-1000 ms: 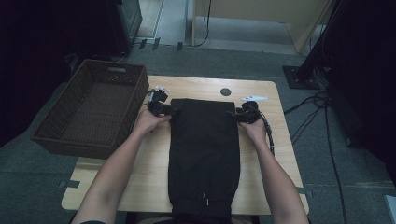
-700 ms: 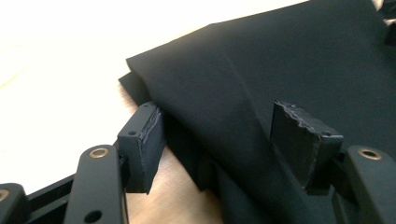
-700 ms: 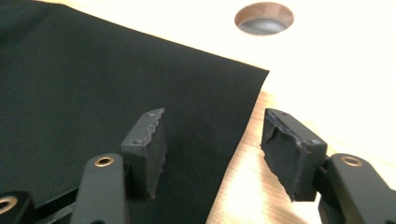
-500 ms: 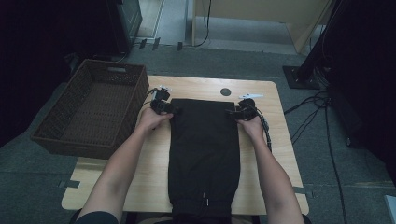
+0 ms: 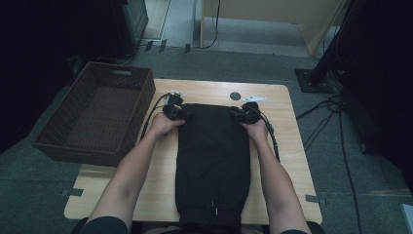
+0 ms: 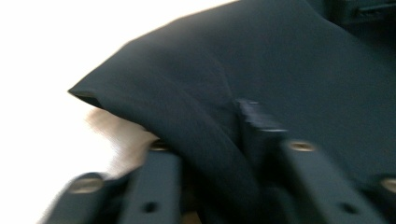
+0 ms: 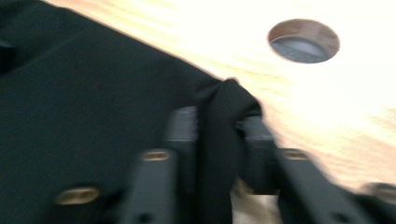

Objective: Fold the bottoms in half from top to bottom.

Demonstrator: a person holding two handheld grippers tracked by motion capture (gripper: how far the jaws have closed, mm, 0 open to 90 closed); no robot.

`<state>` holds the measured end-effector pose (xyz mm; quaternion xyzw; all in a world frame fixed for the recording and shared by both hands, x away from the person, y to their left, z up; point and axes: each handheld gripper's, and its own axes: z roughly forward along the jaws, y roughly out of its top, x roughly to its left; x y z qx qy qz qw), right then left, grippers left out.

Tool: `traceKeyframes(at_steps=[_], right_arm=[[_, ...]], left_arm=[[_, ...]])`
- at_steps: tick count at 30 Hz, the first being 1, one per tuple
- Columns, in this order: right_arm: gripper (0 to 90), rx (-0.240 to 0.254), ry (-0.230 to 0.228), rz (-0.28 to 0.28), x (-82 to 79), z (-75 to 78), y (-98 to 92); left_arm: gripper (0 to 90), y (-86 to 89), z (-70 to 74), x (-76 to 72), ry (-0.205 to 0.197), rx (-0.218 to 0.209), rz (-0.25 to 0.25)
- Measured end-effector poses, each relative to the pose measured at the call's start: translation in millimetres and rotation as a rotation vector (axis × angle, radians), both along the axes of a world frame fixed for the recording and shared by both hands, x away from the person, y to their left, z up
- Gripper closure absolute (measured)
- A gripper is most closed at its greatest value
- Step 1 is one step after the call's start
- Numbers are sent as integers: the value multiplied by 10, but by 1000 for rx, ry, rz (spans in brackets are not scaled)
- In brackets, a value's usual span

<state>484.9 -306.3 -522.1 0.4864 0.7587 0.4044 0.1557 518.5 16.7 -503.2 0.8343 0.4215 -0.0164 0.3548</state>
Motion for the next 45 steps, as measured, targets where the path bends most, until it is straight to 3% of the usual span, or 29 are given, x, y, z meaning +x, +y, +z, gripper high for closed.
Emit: traceKeyframes(at_steps=[1, 2, 4, 5, 7, 8, 9, 11, 12, 13, 15, 17, 21, 25, 30, 32, 35, 36, 37, 39, 40, 45], right_arm=[[793, 0, 0, 0, 0, 0, 0], [851, 66, 73, -24, 13, 16, -36], [858, 93, 134, -32, 55, 81, -79], [860, 103, 141, -26, 79, 137, -99], [861, 113, 108, -16, 118, 297, -124], [861, 113, 108, -16, 118, 297, -124], [861, 113, 65, 3, 172, 519, -148], [860, 113, -4, 16, 205, 783, -165], [860, 113, -4, 16, 205, 783, -165], [857, 131, -83, 31, 212, 1060, -188], [856, 146, -173, 46, 168, 1274, -193], [855, 146, -203, 56, 103, 1367, -175], [854, 118, -203, 66, -60, 1260, -154], [853, 130, -200, 81, -281, 1127, -186], [853, 149, -155, 95, -568, 964, -219], [852, 147, -147, 98, -696, 917, -228], [848, 147, -131, 119, -897, 845, -224], [848, 147, -131, 119, -897, 845, -224], [844, 133, -125, 138, -1050, 768, -207], [844, 135, -120, 142, -1097, 734, -202], [841, 133, -97, 151, -1202, 641, -193], [824, 132, -33, 151, -1384, 382, -211]], left_arm=[[803, 0, 0, 0, 0, 0, 0], [818, 11, 41, 10, -1, 2, -6], [859, 8, 139, 25, -32, -3, -5], [860, 1, 207, 35, -52, -5, -13], [860, -18, 374, 52, -115, 2, -19], [860, -18, 374, 52, -115, 2, -19], [862, -4, 569, 87, -177, -31, -4], [865, 30, 779, 122, -230, -72, 18], [864, 30, 779, 122, -230, -72, 18], [864, 64, 979, 120, -294, -110, 31], [861, 96, 1120, 67, -387, -128, 34], [847, 116, 1152, 24, -401, -127, 30], [859, 147, 1105, -78, -380, -136, 20], [888, 202, 1022, -325, -329, -163, -25], [893, 234, 895, -639, -279, -197, -49], [893, 245, 871, -706, -281, -200, -58], [893, 290, 775, -957, -267, -208, -85], [893, 290, 775, -957, -267, -208, -85], [892, 298, 739, -1026, -261, -205, -95], [892, 307, 678, -1114, -252, -201, -106], [892, 309, 589, -1197, -229, -193, -115], [890, 293, 338, -1370, -162, -151, -158]])
